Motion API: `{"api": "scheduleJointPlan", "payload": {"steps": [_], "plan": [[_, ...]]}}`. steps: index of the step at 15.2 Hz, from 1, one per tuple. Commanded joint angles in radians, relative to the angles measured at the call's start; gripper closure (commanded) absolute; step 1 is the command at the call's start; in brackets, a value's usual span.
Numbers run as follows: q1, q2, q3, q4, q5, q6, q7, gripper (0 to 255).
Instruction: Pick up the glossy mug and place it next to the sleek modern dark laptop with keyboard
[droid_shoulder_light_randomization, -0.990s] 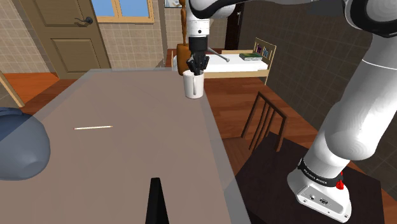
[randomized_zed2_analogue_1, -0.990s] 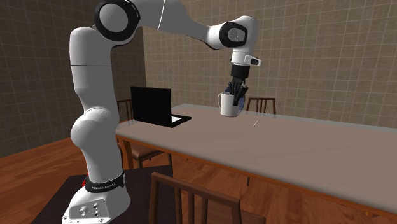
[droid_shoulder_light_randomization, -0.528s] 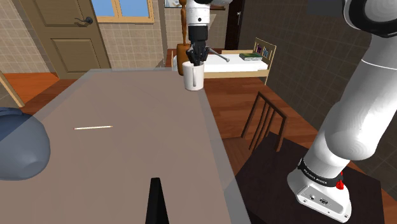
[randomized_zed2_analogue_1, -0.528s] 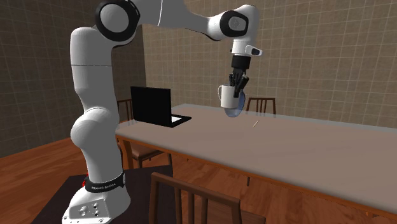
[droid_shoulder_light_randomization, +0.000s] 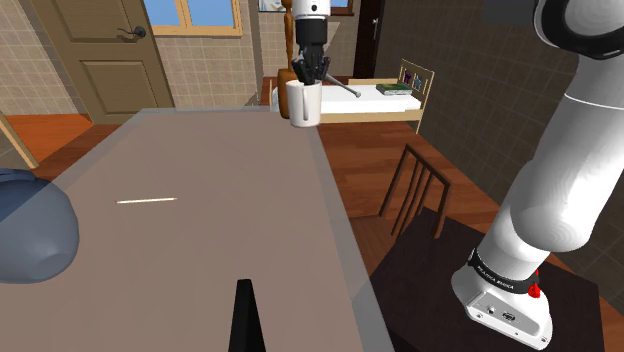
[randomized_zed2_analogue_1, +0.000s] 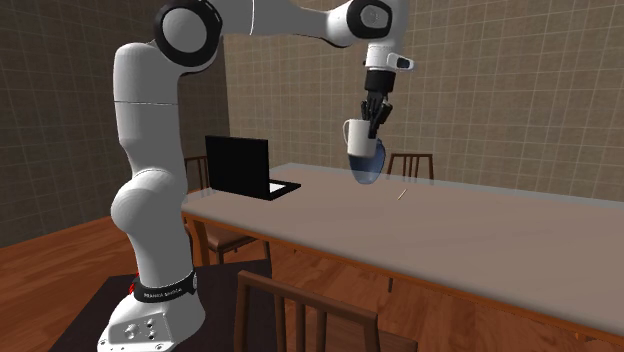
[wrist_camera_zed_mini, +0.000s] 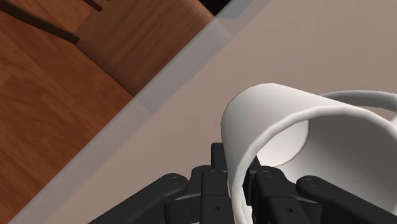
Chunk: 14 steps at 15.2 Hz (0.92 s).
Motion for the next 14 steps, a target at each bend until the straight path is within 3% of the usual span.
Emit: {"api": "scheduleJointPlan", "payload": {"steps": [1, 14], "plan": [[-0.001, 0.005, -0.001, 0.035, 0.000, -0.030, 0.001, 255], [0.003, 0.091, 0.002, 0.329, -0.005, -0.237, 0.019, 255]]}}
